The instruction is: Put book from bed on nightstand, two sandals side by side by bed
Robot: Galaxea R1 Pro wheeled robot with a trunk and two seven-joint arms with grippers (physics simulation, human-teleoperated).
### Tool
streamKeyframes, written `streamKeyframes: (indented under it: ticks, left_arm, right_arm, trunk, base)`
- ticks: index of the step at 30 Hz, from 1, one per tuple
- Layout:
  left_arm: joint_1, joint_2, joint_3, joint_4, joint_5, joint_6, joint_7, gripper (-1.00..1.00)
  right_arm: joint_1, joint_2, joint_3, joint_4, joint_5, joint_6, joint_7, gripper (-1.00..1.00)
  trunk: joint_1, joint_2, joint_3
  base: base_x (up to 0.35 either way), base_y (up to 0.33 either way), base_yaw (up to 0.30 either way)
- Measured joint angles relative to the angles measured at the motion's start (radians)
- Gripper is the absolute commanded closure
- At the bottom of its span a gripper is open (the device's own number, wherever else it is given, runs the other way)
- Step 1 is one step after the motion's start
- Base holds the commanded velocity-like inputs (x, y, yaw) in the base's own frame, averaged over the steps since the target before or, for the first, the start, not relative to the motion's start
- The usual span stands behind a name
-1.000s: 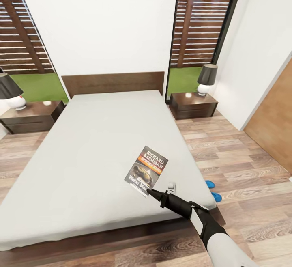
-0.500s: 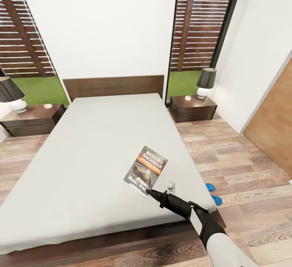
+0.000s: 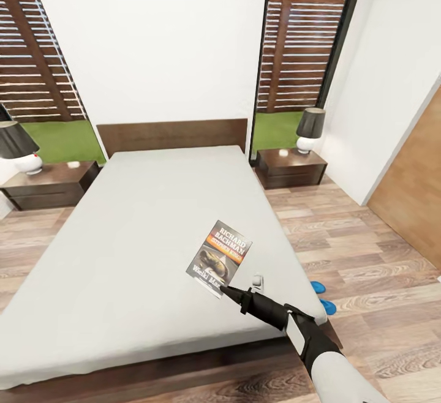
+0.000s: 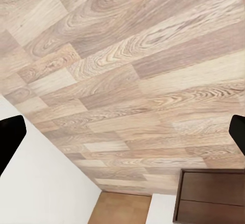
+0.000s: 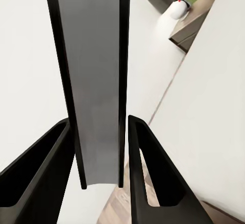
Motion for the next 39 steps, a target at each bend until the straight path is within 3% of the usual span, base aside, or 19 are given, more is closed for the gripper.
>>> streamKeyframes:
  ticks: [39]
  left_arm:
    - [0.0,-0.002,0.0,0.0,0.0,0.0,0.0,-1.0]
  right_arm:
    - [0.0,0.001,0.0,0.005,-0.003,-0.071,-0.001,1.0]
  trunk:
    - [0.0,0.0,0.062]
  base:
    - [0.0,0.0,0.0]
